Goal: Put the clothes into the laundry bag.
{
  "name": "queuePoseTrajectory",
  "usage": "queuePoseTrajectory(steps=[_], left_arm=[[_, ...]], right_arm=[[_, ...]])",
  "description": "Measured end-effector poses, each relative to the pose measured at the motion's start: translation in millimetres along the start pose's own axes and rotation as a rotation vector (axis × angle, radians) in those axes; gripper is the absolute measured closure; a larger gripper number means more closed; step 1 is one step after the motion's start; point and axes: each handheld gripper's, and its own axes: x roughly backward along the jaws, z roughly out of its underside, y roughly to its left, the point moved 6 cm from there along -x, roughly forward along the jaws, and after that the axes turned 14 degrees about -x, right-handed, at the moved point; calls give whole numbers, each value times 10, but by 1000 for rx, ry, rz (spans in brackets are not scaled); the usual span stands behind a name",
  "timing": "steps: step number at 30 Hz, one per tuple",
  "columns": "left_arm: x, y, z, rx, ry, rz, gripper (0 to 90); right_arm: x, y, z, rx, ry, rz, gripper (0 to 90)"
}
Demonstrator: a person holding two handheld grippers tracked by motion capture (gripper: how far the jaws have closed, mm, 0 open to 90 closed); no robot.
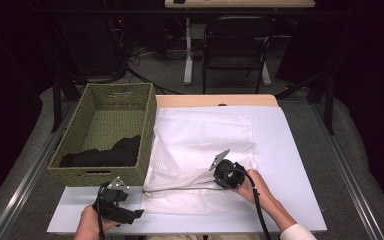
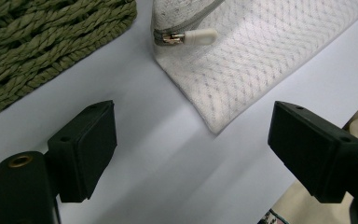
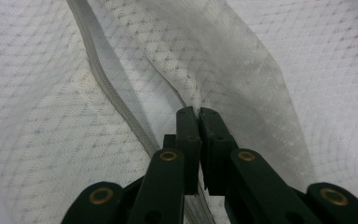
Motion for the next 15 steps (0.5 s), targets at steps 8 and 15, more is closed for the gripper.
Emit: queuePoseTrajectory(steps=[8,15], left_arm=[[21,-32,-51,-63,-9,12,151],[90,-40,-81,-83,-25,39,160]], right_arm=[[116,-32,-52,-19,-51,12,868],[119,-59,-74,-22,-83,25,869]])
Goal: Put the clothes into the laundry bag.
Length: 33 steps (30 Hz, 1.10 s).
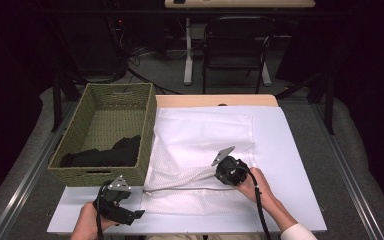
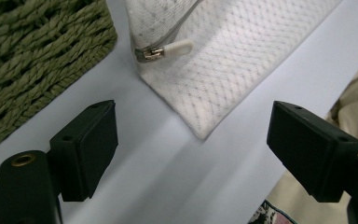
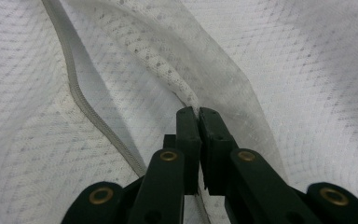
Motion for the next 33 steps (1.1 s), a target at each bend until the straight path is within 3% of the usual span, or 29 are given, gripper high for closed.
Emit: queuePoseTrajectory(steps=[3,7,13,24,32,33], left_arm=[[55,-33,-31,-56,6,46,151],[159,-59,-90,-78,-22,84,148],[332,-53,-206,-121,-25,99,119],[623,128,-418,-200,-6,62,106],[667,170,-449,-206,-1,58,106],[804,404,-541,-215,28,13,106]], right_arm=[[-11,-10,4,-4,2,7,869],[-14,-15,6,-5,3,8,869],[-6,-22,5,-5,-5,3,869],[7,-41,4,-15,-16,9,869],[11,-44,2,-13,-20,8,870],[11,-44,2,-13,-20,8,870]])
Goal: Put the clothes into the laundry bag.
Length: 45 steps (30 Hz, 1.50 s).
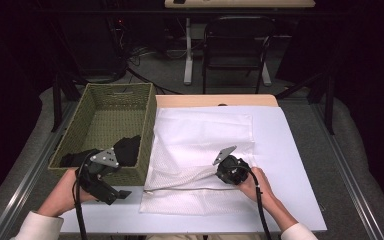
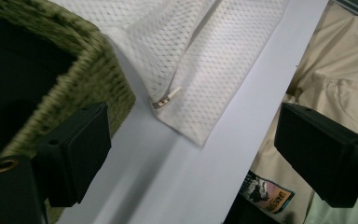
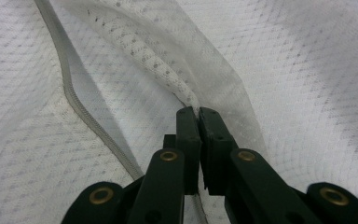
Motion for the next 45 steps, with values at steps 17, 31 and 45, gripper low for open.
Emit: queuePoseTrajectory(steps=[17,31,45], left_arm=[[65,636,42,9,99,-46,101],[-71,906,119,-5,194,-52,107],[-229,1133,155,-3,288,-29,119]], right_arm=[[-1,-11,2,1,-1,1,870],[-6,-9,4,3,8,5,870],[-18,-9,7,5,15,8,871]])
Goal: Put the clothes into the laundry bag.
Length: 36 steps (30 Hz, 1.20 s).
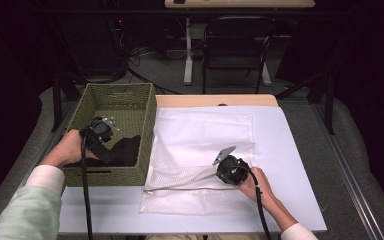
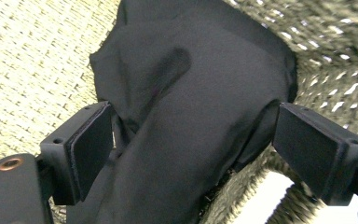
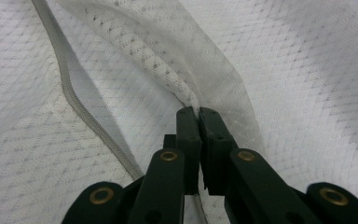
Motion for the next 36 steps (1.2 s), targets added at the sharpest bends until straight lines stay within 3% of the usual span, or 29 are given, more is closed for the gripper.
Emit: queuePoseTrajectory(steps=[6,22,30,36], left_arm=[[-118,51,-15,7,39,12,96],[-375,64,-40,-32,104,58,193],[-416,45,-47,-66,105,105,279],[-453,25,-23,-75,140,138,280]], right_arm=[[-2,-5,2,2,1,1,870],[-13,-3,10,-1,9,6,870],[-14,-3,10,1,9,7,870],[-16,-2,7,3,7,9,870]])
